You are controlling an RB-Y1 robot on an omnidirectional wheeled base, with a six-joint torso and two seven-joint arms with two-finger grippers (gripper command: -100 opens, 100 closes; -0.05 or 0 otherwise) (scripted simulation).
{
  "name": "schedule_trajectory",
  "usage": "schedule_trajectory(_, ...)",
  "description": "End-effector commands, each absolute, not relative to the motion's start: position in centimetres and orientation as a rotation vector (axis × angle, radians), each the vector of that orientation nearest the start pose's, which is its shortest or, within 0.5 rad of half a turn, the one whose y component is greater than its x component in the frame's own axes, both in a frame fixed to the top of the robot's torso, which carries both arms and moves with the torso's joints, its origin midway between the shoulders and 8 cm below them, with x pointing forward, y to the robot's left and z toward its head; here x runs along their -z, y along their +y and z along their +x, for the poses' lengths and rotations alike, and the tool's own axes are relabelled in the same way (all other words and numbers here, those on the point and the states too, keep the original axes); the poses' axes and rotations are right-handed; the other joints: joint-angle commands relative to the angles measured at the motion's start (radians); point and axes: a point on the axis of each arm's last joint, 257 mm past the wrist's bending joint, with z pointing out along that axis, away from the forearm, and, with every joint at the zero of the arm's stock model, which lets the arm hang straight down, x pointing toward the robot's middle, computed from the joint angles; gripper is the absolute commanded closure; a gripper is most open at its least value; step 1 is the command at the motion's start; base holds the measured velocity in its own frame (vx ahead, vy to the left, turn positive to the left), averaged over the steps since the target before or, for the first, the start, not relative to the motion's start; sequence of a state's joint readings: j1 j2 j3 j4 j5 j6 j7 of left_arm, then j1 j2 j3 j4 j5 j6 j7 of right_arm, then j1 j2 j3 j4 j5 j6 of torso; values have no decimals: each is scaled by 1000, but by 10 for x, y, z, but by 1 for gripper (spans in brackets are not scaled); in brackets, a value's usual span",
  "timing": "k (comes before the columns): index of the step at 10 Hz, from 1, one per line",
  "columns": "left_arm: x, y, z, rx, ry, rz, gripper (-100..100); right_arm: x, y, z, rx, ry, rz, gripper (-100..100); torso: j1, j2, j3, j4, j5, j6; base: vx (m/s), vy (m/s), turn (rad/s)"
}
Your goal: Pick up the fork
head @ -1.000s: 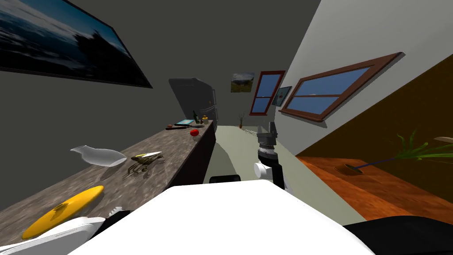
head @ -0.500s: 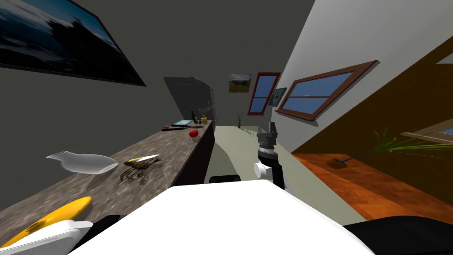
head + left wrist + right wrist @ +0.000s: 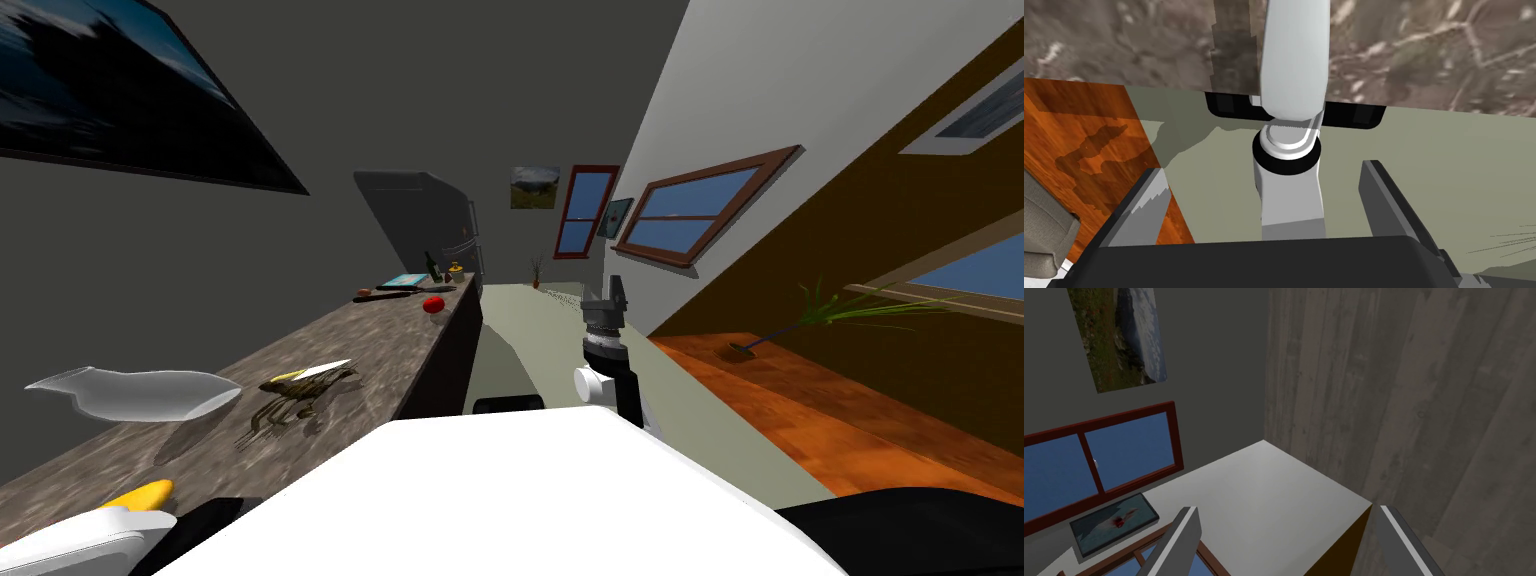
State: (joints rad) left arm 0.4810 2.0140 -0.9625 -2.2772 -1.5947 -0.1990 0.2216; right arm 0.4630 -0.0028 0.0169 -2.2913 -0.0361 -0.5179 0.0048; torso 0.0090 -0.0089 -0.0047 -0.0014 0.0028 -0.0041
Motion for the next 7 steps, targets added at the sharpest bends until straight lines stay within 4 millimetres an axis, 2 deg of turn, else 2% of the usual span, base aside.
schedule_trajectory(1,327,395,-4,395,2238,2122,-100,-45,-273,341,-1365,549,628,0,0,0,0,0,0,0,9,97,-139)
schedule_trajectory(2,323,409,-10,379,2250,2162,-100,-45,-273,341,-1365,549,628,0,1,0,0,0,0,0,15,129,-221)
schedule_trajectory(4,323,409,-10,379,2250,2162,-100,-45,-273,341,-1365,549,628,0,2,-1,0,0,1,0,0,71,-22)
schedule_trajectory(7,314,434,-21,350,2272,2236,-100,-45,-273,341,-1365,549,628,0,0,0,0,0,0,0,1,71,-112)
